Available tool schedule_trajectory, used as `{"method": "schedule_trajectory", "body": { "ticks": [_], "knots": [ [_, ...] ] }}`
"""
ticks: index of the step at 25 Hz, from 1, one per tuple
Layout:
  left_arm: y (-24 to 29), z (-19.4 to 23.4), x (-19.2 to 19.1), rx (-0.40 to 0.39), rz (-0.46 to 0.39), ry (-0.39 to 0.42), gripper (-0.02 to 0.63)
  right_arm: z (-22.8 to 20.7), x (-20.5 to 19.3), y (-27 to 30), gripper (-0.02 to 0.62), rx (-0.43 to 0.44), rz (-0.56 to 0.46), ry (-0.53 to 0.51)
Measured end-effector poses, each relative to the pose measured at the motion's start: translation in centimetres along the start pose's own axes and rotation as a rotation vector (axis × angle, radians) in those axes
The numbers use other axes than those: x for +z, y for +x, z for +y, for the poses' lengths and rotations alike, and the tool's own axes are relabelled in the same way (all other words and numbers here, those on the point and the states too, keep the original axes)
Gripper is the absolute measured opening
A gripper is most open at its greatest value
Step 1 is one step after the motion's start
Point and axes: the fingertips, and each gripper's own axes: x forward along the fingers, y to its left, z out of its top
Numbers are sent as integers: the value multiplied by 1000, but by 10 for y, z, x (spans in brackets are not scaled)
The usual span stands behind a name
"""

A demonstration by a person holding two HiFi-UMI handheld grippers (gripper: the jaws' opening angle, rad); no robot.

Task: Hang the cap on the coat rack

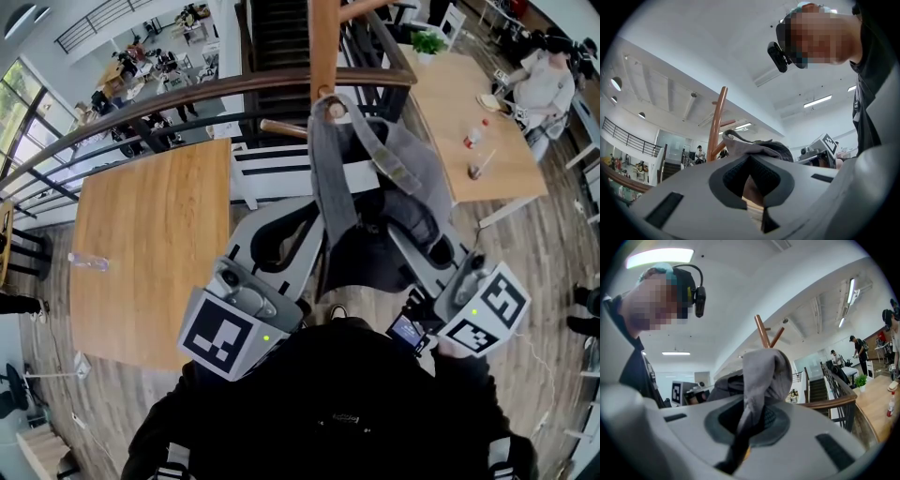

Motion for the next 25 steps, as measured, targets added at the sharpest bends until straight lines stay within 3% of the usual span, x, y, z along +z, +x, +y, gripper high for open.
{"method": "schedule_trajectory", "body": {
  "ticks": [8, 15, 25],
  "knots": [
    [-4, 4, 3, 25, 1, 7, 5, 3, 2, 7, 11, 21, -3, 4],
    [31, 26, -8, 39, -3, 14, 5, -39, 0, 25, 11, 39, 9, 15],
    [43, 46, -19, 50, 6, 2, 5, -58, -7, 45, 11, 34, 32, 25]
  ]
}}
